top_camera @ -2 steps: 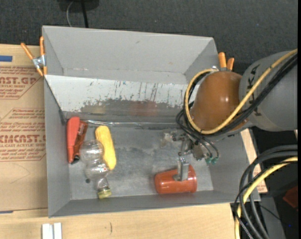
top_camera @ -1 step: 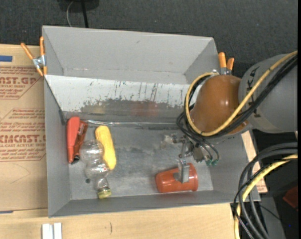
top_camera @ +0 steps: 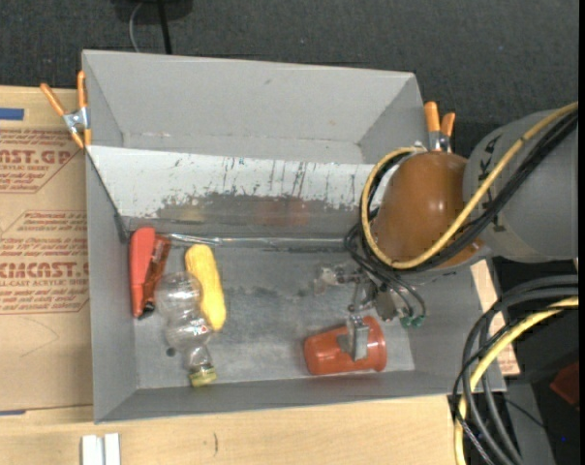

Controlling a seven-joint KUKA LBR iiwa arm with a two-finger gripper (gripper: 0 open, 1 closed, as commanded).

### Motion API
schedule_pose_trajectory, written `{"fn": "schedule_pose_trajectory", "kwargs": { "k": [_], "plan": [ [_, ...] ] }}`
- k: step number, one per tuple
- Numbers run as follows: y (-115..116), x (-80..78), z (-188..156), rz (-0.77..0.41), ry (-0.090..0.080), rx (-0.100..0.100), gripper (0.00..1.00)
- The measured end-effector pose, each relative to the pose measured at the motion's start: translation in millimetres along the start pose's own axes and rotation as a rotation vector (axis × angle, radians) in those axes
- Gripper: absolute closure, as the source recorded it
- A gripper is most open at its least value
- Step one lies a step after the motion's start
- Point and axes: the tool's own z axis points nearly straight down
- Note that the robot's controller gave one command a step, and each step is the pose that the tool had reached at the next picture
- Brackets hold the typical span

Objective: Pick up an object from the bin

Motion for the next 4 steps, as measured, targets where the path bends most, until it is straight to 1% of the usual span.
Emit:
{"fn": "schedule_pose_trajectory", "kwargs": {
  "k": [1, 2, 3, 4],
  "plan": [
    [1, 4.7, -19, 0.043, 0.0, -0.001, 0.0],
    [-1, 26.5, 27, -0.418, -0.012, 0.003, 1.0],
    [-1, 26.4, 27, -0.418, -0.013, 0.003, 1.0],
    [2, 26.3, -12, -0.426, -0.017, 0.003, 1.0]
  ]
}}
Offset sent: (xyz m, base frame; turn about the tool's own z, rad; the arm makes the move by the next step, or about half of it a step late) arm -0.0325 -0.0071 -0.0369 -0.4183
